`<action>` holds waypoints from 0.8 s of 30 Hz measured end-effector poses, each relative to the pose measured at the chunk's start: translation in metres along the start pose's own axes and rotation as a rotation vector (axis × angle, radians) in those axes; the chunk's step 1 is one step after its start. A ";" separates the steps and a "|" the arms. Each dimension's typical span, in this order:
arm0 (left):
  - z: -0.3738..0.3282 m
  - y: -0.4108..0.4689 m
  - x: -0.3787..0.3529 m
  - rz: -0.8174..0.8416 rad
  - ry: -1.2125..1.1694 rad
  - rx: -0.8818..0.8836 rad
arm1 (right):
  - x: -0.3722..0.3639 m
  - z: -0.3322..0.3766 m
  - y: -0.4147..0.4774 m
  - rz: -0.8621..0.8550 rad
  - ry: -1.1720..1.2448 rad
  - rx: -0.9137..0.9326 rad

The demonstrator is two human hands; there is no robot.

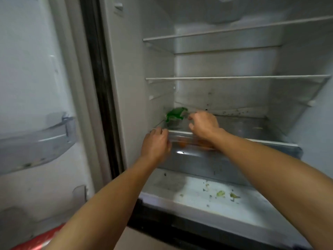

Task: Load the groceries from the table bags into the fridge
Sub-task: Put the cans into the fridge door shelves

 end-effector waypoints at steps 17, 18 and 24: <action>0.011 -0.364 0.158 0.242 0.098 0.168 | 0.045 0.163 -0.305 0.099 0.109 0.323; 0.024 -0.385 0.168 0.270 0.115 0.203 | 0.053 0.183 -0.318 0.093 0.119 0.354; 0.093 -0.520 0.261 0.331 0.224 0.408 | 0.085 0.333 -0.405 0.091 0.175 0.599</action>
Point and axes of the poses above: each hand's wrist, its own y-axis towards the middle knuckle, its own x-axis out of the back of the hand, z = x × y, the point moved 6 cm from there along y, towards the middle knuckle, and after that the axes turned 7 degrees about -x, right-handed, at the moved point
